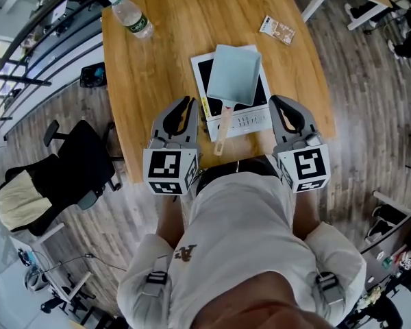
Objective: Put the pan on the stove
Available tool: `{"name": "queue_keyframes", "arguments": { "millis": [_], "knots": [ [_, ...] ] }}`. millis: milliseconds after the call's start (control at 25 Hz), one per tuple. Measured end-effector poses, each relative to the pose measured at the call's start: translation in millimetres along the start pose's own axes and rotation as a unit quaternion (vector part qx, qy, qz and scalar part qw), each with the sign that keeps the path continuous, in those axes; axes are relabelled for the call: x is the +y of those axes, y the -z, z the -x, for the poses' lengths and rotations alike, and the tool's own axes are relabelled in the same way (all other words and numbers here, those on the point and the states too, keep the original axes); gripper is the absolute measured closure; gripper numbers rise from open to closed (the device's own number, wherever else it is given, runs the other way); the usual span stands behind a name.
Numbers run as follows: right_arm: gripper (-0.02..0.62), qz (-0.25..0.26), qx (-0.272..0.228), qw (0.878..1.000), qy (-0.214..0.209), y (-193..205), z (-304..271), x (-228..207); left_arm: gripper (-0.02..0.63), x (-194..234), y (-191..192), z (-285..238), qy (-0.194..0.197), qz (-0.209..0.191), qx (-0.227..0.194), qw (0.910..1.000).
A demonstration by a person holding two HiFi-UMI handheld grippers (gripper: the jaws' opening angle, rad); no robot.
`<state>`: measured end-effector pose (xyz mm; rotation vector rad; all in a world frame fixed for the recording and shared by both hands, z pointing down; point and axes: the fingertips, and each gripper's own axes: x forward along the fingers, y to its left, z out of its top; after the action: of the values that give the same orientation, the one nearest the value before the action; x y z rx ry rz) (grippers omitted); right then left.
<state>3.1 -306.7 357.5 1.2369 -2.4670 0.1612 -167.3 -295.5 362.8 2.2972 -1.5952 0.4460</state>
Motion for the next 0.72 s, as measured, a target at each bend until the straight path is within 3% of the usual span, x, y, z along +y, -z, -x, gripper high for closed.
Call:
{"name": "queue_keyframes", "arguments": {
  "millis": [240, 720],
  "knots": [
    [0.574, -0.001, -0.004, 1.000, 0.007, -8, 5, -1, 0.577, 4, 0, 11, -0.006, -0.005, -0.008, 0.9999],
    [0.575, 0.004, 0.006, 1.000, 0.014, -3, 13, 5, 0.586, -4, 6, 15, 0.028, -0.005, -0.010, 0.9995]
  ]
}}
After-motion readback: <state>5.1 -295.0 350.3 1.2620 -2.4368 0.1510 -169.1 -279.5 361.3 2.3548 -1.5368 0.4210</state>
